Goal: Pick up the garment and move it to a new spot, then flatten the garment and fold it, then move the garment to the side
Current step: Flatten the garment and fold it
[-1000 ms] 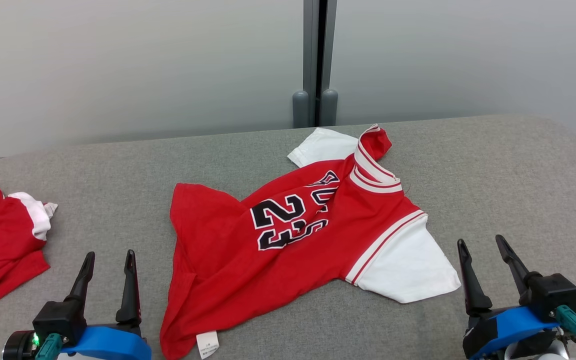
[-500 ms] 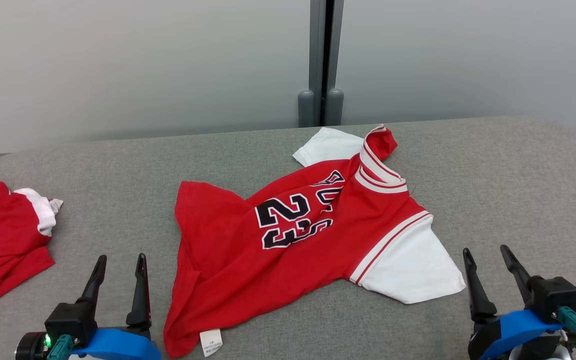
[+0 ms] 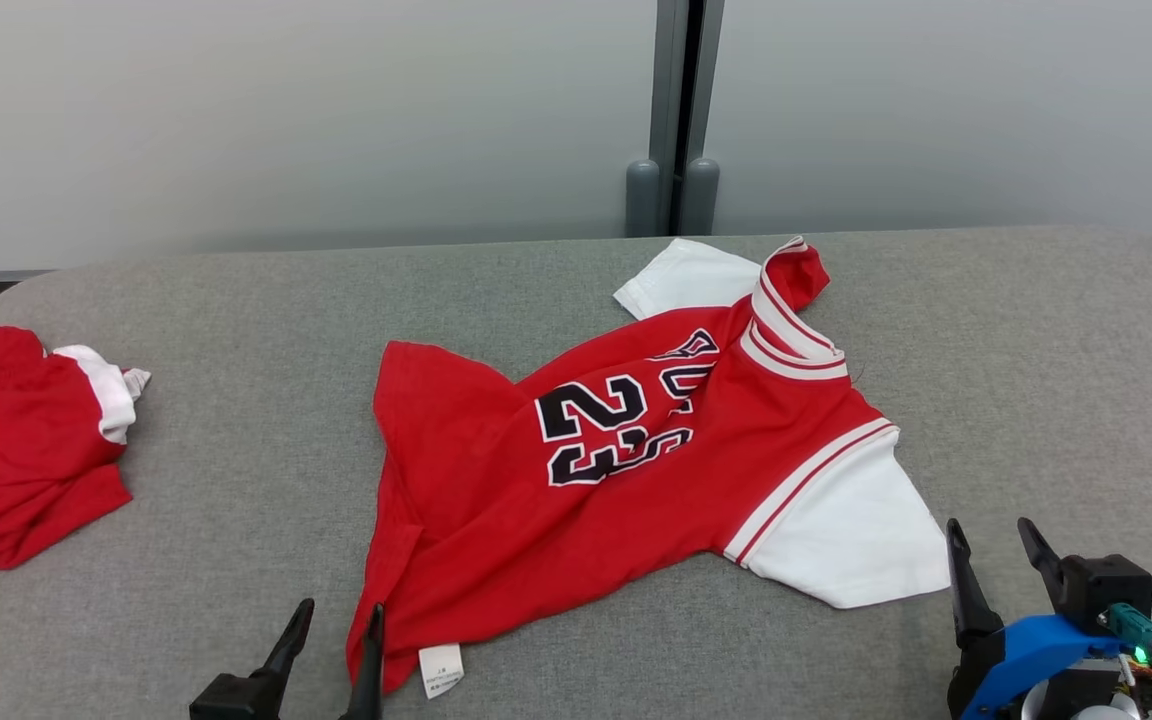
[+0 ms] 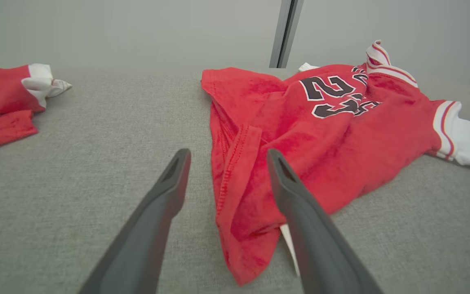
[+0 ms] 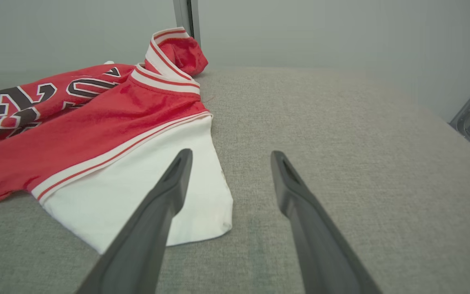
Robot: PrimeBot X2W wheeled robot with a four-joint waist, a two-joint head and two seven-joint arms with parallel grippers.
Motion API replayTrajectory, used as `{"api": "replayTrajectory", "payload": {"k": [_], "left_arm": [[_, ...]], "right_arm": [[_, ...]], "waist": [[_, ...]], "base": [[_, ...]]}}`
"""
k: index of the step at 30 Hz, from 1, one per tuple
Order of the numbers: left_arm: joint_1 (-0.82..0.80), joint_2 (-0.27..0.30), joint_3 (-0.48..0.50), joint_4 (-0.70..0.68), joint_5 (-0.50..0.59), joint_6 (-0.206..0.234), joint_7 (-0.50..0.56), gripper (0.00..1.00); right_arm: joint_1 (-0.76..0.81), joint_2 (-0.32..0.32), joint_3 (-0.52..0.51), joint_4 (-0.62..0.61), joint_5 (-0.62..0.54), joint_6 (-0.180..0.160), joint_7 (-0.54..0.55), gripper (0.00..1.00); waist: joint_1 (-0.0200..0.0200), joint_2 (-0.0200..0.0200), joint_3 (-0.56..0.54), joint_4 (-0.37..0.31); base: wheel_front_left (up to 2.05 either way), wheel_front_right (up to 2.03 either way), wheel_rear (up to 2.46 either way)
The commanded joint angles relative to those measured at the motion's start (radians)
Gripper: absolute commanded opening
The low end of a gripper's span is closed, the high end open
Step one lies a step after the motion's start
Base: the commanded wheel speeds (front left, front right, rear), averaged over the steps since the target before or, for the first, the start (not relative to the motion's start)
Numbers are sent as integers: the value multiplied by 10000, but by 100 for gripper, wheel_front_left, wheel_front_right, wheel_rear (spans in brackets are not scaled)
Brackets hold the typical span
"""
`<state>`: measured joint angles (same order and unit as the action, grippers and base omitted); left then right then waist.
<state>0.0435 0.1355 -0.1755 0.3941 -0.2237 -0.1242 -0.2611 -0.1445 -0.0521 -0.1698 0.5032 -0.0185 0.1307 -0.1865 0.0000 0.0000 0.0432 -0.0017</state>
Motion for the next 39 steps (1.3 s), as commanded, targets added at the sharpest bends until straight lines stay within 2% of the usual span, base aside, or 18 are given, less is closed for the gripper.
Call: {"api": "replayTrajectory", "payload": {"k": [1,18,30,31,32,33,39], "left_arm": [[120,33,-39,38,-56,-40,4,100],[-253,221,-1131,1273,-790,-71,123,100],[-955,288,-1498,2015,-1206,-71,-20,100],[-1000,301,-1522,2083,-1235,-72,-28,65],[-1056,315,-1563,2130,-1275,-72,-36,7],[-1115,330,-1610,2169,-1299,-72,-44,0],[-1122,403,-1616,1881,-1372,-72,-49,0]], "right_arm": [[-169,-58,-51,146,-46,1,-78,100],[-1551,-278,-358,3357,-387,1,-613,100],[-2018,-147,-147,4772,-250,2,-734,100],[-2083,-115,-43,4848,-158,2,-739,64],[-2130,-89,43,4898,-37,2,-742,0],[-2151,-62,137,4928,64,2,-749,0],[-1905,-57,452,4204,600,1,-777,0]], "waist": [[0,0,25,41],[0,0,317,240],[0,0,439,270],[0,0,458,267],[0,0,472,259],[0,0,484,251],[0,0,434,179]], "base": [[0,0,0],[0,0,0],[0,0,0],[0,0,0],[0,0,0],[0,0,0],[0,0,0]]}}
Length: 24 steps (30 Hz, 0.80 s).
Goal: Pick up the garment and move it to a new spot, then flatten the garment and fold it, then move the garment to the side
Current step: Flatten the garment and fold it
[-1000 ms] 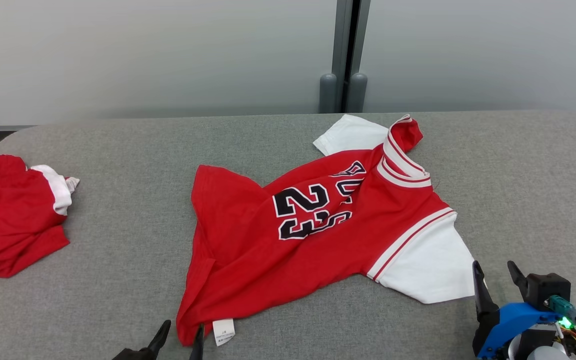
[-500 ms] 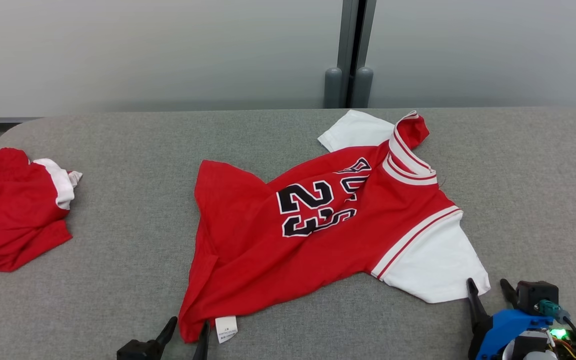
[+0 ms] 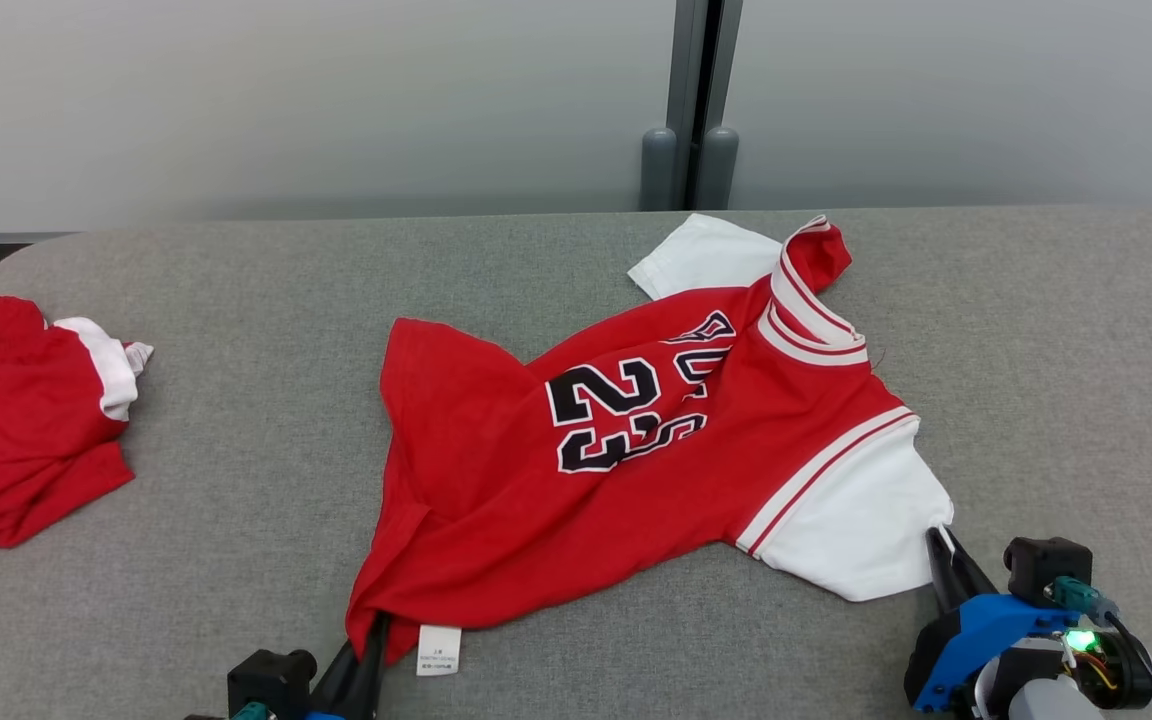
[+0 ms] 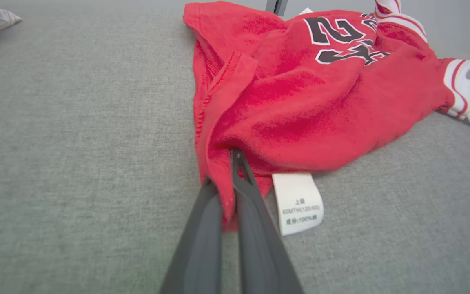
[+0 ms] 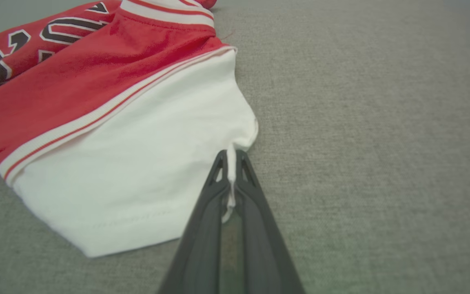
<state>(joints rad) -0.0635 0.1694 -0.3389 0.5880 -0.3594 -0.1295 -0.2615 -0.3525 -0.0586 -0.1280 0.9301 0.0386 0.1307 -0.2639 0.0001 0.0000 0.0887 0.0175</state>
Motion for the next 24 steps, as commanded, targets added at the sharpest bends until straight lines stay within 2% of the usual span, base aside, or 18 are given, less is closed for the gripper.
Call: {"api": "replayTrajectory", "payload": {"k": [1,6,15,21,24], "left_arm": [[7,69,56,-199,6,-19,-45,0],[274,158,28,-1083,-12,-19,-49,0],[249,603,-188,-2888,-239,-18,23,0],[-853,1099,-377,-3445,-800,-16,290,0],[-1949,1635,-398,-3454,-1054,-16,439,0]], "right_arm": [[275,18,93,-234,132,1,-2,0],[934,30,411,-1397,762,1,-4,0],[1745,-180,808,-4334,1414,2,209,0],[898,-123,982,-5748,1941,1,587,0],[-16,-82,1073,-6077,2197,2,696,0]], "waist": [[-1,0,-49,-23],[-1,0,-228,-53],[-1,0,-245,-361],[-1,0,82,-562],[-1,0,472,-688]], "base": [[0,0,0],[0,0,0],[0,0,0],[0,0,0],[0,0,0]]}}
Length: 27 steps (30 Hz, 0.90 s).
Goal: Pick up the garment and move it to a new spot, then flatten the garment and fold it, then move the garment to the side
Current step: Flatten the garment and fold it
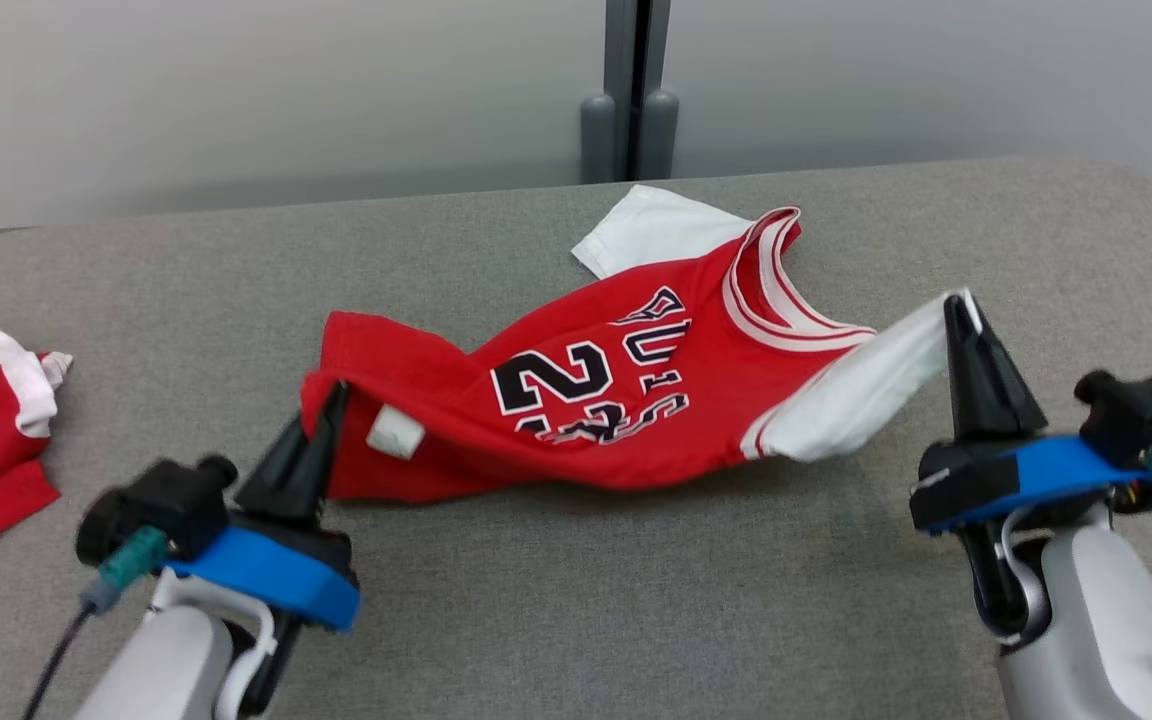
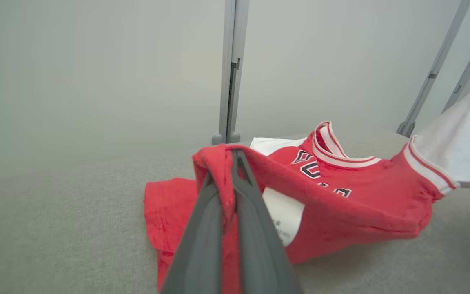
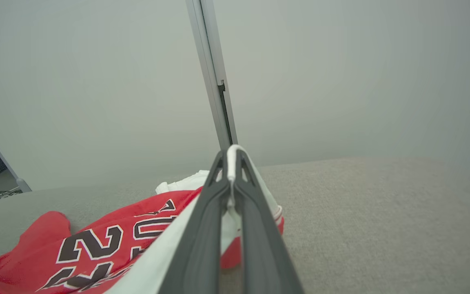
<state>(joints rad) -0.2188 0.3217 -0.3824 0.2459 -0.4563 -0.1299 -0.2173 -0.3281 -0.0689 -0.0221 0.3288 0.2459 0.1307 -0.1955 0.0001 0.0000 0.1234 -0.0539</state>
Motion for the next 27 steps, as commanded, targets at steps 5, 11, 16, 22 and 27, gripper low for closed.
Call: {"api": "replayTrajectory", "payload": {"k": [5,11,16,22,27], "left_arm": [[-2745,941,-87,176,-521,-13,272,0],[-5420,1649,-196,650,-1223,-13,523,0],[-7992,2160,-430,1449,-2075,-13,663,0],[-10826,2423,-766,2560,-2775,-13,732,0],[-12580,2422,-1240,3276,-3203,-13,571,0]], "right_arm": [[-2657,58,151,244,285,1,179,0],[-5659,100,309,1341,269,2,165,0],[-8699,128,119,2774,247,2,-48,0],[-11883,132,-390,4605,-28,1,-310,0],[-13741,109,-1036,5828,-607,1,-608,0]], "waist": [[-1,0,1166,-182],[-1,0,2276,-416],[-1,0,3132,-689],[-1,0,3730,-1041],[-1,0,3694,-1317]], "base": [[0,0,0],[0,0,0],[0,0,0],[0,0,0],[0,0,0]]}}
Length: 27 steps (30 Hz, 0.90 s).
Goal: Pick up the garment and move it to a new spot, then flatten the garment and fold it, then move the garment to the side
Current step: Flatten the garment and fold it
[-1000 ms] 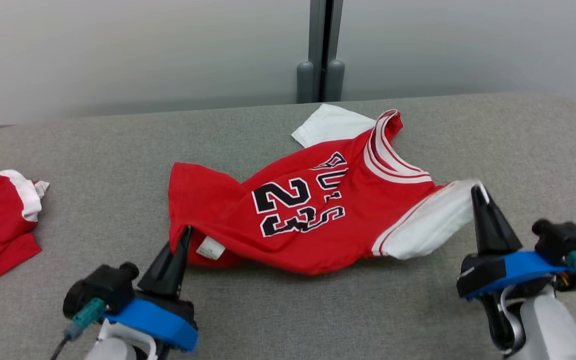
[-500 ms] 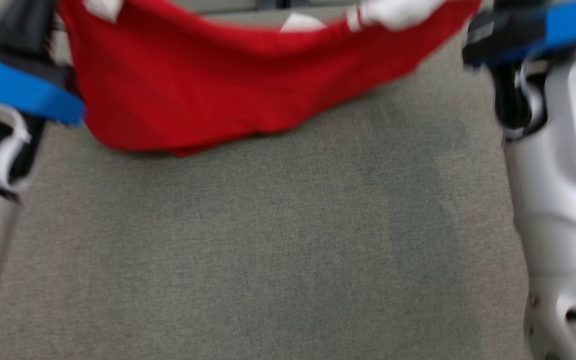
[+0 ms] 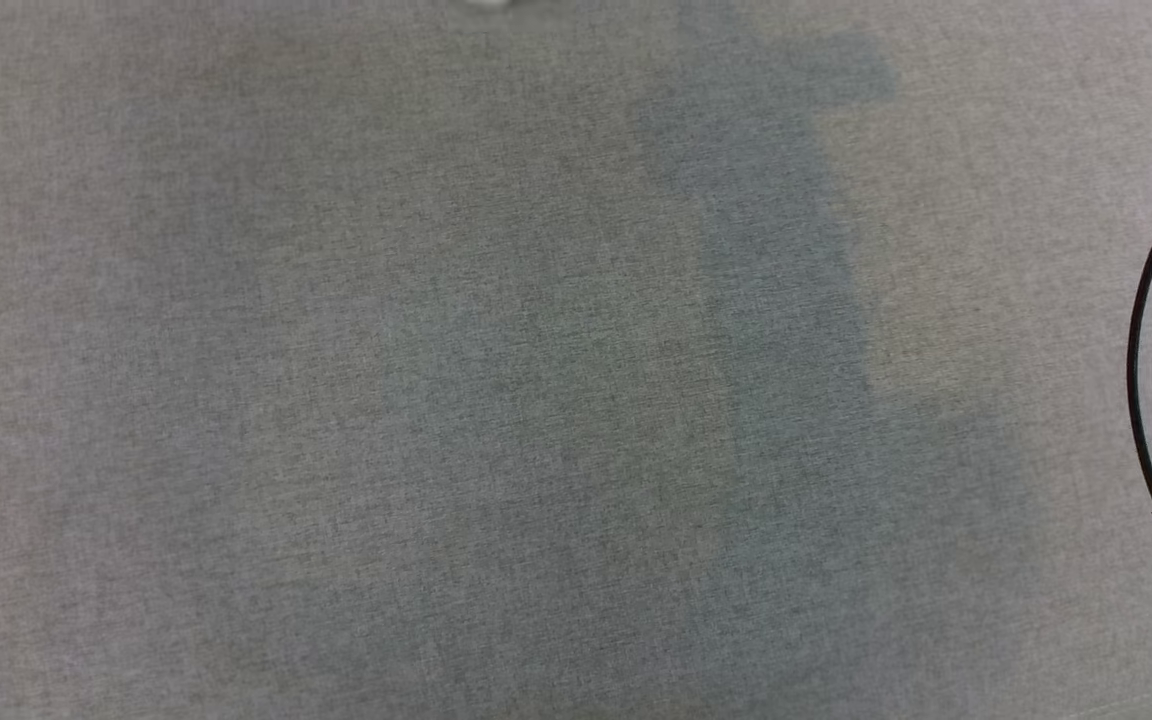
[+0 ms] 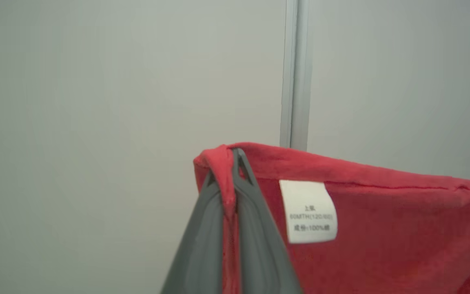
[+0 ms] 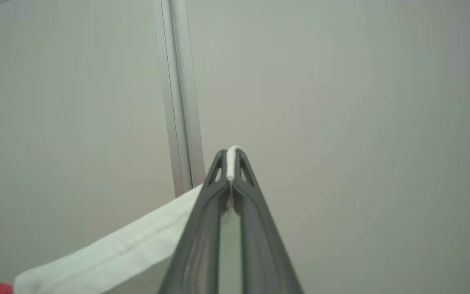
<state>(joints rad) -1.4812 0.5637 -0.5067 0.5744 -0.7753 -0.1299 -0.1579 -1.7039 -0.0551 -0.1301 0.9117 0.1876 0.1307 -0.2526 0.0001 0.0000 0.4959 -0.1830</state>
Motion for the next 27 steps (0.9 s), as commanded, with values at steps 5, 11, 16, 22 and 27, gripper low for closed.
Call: {"api": "replayTrajectory", "payload": {"k": [5,11,16,22,27], "left_arm": [[-896,-39,-708,384,-362,-13,-224,0],[-1193,187,-1623,488,-934,-13,-442,0],[-349,220,-2171,554,-1596,-13,-852,0],[1688,225,-2244,149,-2211,-13,-1074,0],[4047,132,-1211,-716,-1958,-13,-1072,0]], "right_arm": [[-870,37,71,470,-379,2,-120,0],[-741,50,569,206,-69,2,-135,0],[251,43,1003,-233,183,1,-138,0],[2743,34,1680,-1500,651,1,-137,0],[5379,1,2021,-2804,895,-1,-136,0]], "waist": [[-1,0,15,-78],[-1,0,683,20],[-1,0,920,242],[-1,0,511,436],[-1,0,-85,541]], "base": [[0,0,0],[0,0,0],[0,0,0],[0,0,0],[0,0,0]]}}
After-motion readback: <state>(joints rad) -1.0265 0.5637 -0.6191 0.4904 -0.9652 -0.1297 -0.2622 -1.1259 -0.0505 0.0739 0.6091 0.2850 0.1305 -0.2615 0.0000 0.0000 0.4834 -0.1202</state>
